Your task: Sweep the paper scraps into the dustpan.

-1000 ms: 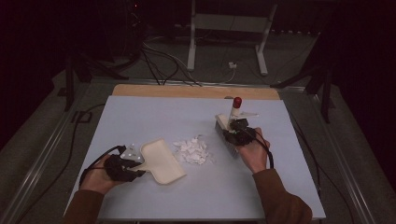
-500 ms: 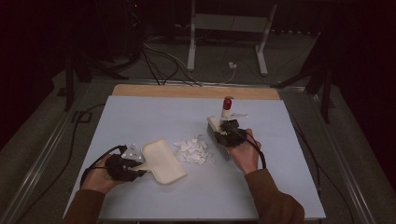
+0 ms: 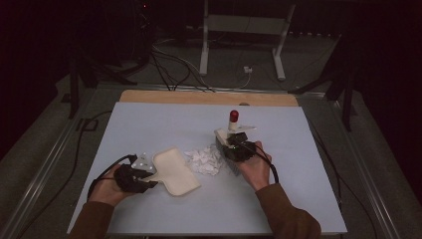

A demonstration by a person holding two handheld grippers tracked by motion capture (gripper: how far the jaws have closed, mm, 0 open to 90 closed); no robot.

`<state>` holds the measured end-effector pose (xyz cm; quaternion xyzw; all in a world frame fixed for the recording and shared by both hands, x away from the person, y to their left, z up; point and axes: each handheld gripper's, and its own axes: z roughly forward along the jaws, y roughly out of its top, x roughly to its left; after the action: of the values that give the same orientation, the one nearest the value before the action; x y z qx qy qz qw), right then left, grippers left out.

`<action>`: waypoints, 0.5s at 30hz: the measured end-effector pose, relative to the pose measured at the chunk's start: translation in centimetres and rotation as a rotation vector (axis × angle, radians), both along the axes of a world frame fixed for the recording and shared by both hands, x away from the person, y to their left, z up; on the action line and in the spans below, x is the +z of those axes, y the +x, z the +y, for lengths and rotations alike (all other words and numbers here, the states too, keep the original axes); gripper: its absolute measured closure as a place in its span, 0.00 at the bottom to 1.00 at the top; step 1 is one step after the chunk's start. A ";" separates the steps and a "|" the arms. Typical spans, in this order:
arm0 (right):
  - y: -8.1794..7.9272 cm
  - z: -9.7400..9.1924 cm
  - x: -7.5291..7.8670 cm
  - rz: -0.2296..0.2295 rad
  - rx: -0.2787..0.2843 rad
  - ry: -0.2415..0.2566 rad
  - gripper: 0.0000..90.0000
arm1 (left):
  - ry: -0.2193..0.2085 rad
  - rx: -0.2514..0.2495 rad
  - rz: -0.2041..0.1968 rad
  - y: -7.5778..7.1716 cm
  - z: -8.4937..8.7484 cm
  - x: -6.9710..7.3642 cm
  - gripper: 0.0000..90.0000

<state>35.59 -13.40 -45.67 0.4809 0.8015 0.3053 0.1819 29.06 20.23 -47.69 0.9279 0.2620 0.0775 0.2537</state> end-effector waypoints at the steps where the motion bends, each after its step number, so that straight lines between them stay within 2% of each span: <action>1: -0.1 0.1 0.0 0.000 0.002 0.002 0.74 | 0.000 0.000 0.001 0.0 0.0 0.0 0.74; 15: -0.5 1.8 -0.1 0.005 0.024 0.009 0.74 | -0.004 -0.003 0.001 0.2 -0.4 -0.1 0.74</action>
<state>35.11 -11.62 -45.76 0.4730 0.8062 0.3100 0.1739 29.27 19.84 -47.79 0.9278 0.2608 0.0762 0.2556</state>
